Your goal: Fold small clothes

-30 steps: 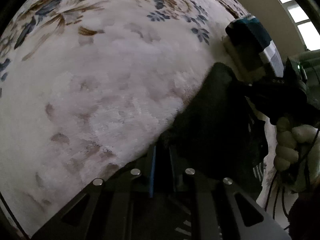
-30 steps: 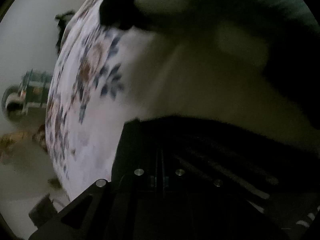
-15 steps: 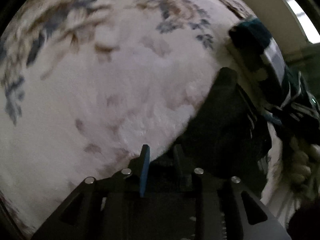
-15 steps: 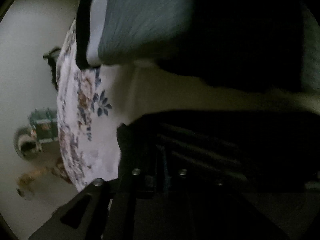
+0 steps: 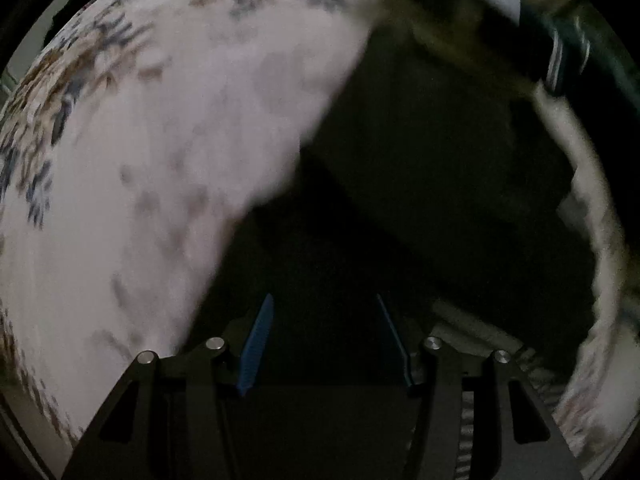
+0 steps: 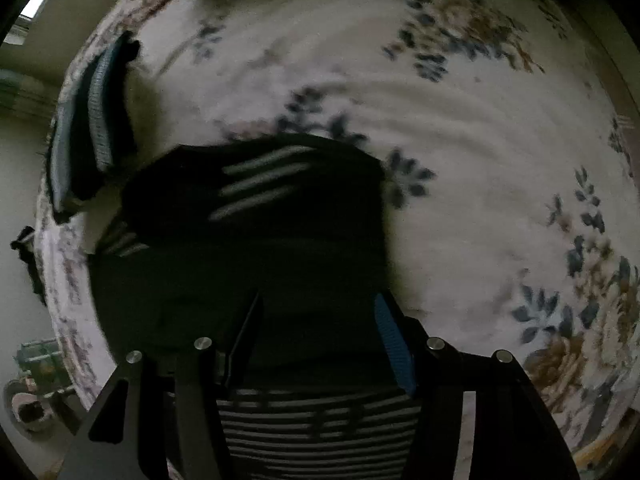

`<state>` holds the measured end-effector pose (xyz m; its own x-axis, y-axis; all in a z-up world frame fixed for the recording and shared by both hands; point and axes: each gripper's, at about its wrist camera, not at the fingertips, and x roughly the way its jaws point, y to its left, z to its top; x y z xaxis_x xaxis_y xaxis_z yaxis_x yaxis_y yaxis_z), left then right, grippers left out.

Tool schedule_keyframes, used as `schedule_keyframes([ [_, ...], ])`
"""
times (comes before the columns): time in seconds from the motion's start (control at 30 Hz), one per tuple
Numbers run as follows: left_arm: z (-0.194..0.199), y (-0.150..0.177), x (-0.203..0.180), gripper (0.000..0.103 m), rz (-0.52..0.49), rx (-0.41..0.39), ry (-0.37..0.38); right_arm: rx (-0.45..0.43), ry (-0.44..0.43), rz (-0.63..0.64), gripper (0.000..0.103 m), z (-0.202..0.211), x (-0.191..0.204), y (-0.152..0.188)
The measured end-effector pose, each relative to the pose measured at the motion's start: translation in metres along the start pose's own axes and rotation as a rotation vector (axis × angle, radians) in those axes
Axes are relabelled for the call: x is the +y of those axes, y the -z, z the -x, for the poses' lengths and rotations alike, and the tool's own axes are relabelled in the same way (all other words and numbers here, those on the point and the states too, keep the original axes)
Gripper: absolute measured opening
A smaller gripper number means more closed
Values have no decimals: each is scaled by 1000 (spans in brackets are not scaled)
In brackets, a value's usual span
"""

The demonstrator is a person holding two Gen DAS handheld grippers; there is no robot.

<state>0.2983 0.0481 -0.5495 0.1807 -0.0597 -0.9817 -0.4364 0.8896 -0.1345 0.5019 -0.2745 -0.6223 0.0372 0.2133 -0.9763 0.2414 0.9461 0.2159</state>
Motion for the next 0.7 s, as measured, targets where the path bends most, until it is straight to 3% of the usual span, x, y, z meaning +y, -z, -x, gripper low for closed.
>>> schedule_keyframes([
  [0.1,-16,16,-12,54,-86,-14,-84,-6,29,65,60,-18,1,-10],
  [0.23,-29,16,-27,84,-148,-27,-131,26,206,203,60,-54,16,-21],
  [0.3,-36,14,-33,102,-162,-46,-192,74,216,213,60,-70,14,-20],
  [0.37,-42,9,-29,103,-149,-30,-189,104,199,211,54,-80,11,-13],
  [0.4,-42,8,-27,103,-137,-29,-178,96,192,217,28,-81,10,-9],
  [0.43,-41,6,-25,103,-121,-27,-165,74,191,224,10,-79,11,-4],
  [0.63,-40,3,-24,103,-123,-27,-166,-153,177,259,7,-31,24,6],
  [0.7,-40,2,-27,103,-121,-8,-165,-175,188,254,7,-25,21,2],
])
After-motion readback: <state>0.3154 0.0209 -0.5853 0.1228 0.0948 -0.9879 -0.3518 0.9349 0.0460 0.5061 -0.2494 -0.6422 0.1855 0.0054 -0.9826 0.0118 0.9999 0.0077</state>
